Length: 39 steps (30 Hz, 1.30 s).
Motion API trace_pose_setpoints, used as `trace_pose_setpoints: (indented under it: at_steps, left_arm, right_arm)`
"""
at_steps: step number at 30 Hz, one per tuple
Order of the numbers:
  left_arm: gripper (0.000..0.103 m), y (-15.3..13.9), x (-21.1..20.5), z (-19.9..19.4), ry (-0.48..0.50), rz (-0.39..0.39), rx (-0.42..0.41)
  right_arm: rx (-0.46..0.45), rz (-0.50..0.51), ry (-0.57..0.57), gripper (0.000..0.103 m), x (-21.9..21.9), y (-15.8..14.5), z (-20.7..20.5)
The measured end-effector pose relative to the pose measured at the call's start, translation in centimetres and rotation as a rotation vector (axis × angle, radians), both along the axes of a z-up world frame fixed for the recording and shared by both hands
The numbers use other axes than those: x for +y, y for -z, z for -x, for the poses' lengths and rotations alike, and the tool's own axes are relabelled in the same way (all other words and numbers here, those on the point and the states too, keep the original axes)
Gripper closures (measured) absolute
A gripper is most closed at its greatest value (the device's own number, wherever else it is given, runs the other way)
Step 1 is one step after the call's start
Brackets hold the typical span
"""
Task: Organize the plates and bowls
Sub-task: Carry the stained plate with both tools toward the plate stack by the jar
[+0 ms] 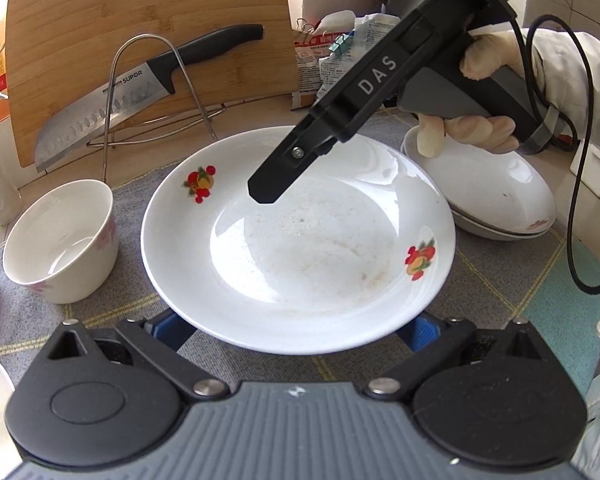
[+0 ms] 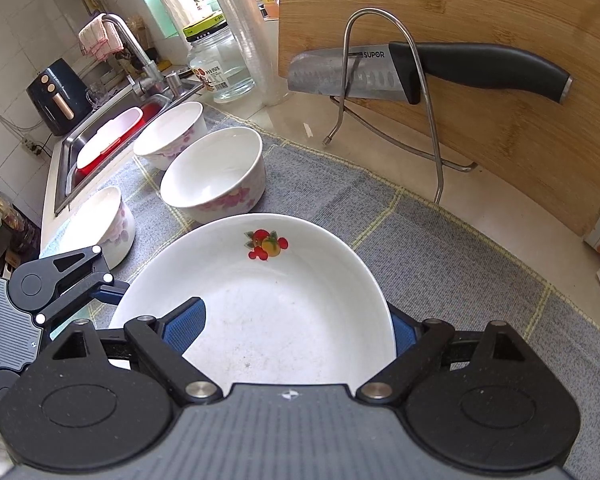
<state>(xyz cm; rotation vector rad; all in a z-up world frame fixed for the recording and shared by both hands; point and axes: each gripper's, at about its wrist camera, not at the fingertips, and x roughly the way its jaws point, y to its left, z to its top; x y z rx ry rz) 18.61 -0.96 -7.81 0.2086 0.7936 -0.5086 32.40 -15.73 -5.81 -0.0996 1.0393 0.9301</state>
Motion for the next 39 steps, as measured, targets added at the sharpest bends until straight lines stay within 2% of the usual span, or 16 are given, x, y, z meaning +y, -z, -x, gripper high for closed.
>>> trace_pose_setpoints:
  at_steps: [23,39]
  left_arm:
    - [0.001,-1.5,-0.3,2.9,0.093,-0.009,0.007]
    - [0.001,-2.5,-3.1,4.4,0.205,-0.012,0.014]
  right_arm:
    - [-0.021,-0.005,0.087,0.008,-1.5,-1.5,4.8]
    - [-0.019,-0.026,0.207,0.008,-6.2,-2.1,8.5]
